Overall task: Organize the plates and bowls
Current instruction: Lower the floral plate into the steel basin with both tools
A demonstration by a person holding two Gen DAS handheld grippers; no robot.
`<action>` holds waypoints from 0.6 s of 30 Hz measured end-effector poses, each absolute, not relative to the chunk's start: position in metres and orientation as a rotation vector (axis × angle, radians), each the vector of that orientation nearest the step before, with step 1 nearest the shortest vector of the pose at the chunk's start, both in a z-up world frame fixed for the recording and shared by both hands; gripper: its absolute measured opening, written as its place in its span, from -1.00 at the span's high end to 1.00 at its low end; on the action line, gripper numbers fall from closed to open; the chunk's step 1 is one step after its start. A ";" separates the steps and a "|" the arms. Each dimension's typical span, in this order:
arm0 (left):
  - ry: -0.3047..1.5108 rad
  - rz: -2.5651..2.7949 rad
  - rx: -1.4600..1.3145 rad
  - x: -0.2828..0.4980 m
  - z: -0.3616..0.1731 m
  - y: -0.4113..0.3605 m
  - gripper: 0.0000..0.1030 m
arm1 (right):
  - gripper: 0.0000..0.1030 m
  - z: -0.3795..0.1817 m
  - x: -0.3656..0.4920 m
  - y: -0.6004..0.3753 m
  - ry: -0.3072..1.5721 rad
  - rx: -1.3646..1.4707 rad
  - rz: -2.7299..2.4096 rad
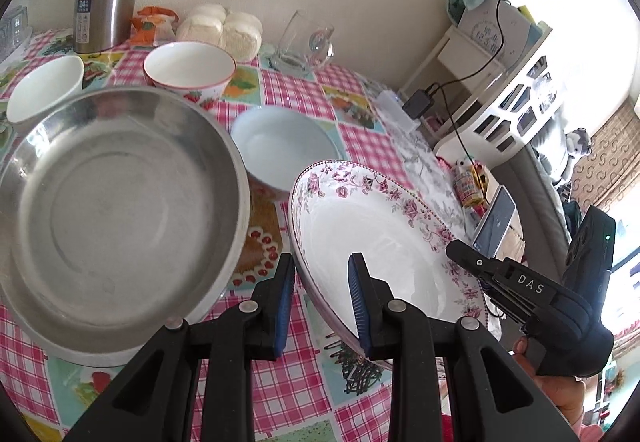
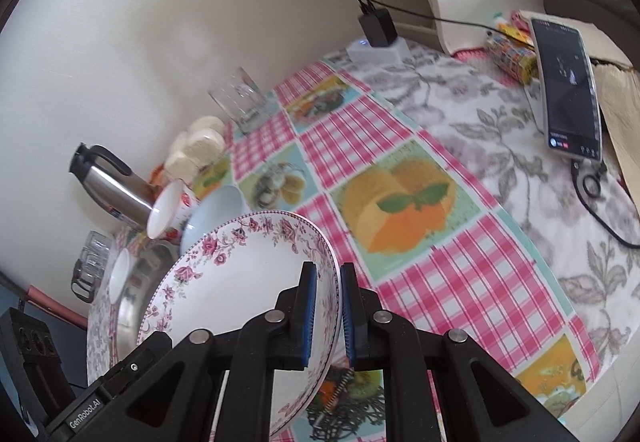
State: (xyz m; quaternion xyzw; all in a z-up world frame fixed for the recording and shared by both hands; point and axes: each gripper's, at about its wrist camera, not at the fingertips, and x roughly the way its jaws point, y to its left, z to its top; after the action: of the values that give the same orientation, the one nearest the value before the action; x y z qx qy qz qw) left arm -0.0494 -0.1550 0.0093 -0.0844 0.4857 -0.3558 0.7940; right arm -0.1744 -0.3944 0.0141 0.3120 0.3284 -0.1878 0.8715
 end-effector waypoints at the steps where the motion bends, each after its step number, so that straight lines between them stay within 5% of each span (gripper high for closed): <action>1: 1.039 -0.763 -0.182 -0.049 0.011 -0.154 0.45 | 0.75 0.016 -0.174 -0.393 0.679 0.652 -0.388; 18: 1.010 -0.672 -0.243 -0.020 0.019 -0.097 0.45 | 0.75 0.017 -0.139 -0.342 0.707 0.597 -0.317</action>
State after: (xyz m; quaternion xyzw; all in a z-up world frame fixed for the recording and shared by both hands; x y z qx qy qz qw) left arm -0.0204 -0.0974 0.0195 -0.1138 0.4734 -0.3151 0.8147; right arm -0.1388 -0.3423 0.0174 0.2867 0.3395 -0.1524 0.8828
